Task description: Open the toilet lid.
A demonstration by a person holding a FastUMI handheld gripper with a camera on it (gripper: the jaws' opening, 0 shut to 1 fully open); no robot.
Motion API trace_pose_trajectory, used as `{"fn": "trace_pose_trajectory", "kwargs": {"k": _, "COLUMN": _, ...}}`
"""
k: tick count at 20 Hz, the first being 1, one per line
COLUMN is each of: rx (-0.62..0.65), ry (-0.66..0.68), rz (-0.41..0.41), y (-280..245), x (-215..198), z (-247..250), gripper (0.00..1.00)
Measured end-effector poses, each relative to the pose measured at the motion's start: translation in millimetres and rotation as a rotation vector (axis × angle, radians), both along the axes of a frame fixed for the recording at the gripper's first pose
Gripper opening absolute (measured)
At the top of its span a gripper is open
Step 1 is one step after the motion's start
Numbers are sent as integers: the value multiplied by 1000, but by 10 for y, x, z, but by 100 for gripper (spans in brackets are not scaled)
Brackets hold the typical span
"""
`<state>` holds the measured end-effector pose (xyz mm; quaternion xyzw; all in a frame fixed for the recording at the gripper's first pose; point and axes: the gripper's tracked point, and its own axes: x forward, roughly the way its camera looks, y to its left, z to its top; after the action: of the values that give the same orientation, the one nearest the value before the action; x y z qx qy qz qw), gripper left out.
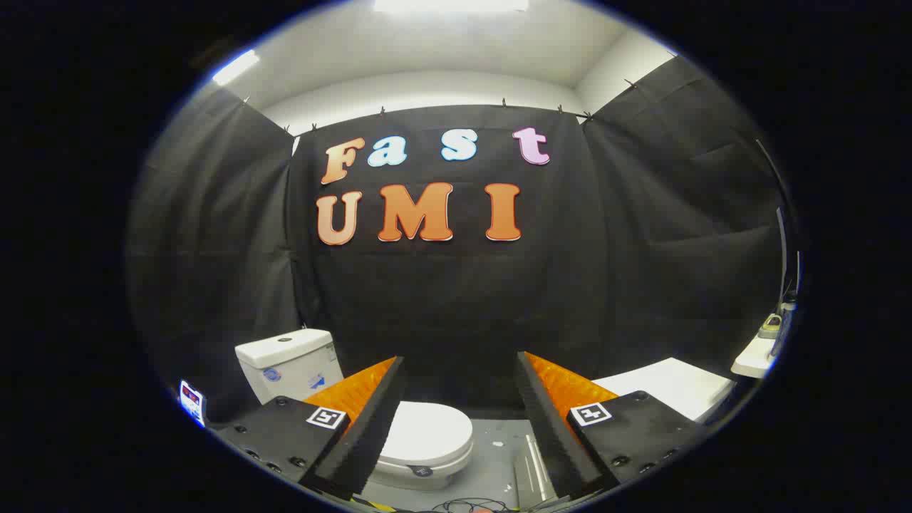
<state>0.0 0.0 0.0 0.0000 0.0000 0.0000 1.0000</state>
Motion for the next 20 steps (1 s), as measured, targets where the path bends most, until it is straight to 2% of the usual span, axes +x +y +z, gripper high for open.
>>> {"fn": "trace_pose_trajectory", "kwargs": {"k": 7, "rx": -52, "ry": -37, "rz": -39, "y": -81, "x": -42, "z": 107, "gripper": 98}}
{"fn": "trace_pose_trajectory", "kwargs": {"k": 10, "rx": -19, "ry": -40, "rz": -29, "y": -51, "x": -70, "z": 117, "gripper": 98}}
{"fn": "trace_pose_trajectory", "kwargs": {"k": 20, "rx": 5, "ry": -25, "rz": -68, "y": -229, "x": -4, "z": 21, "gripper": 98}}
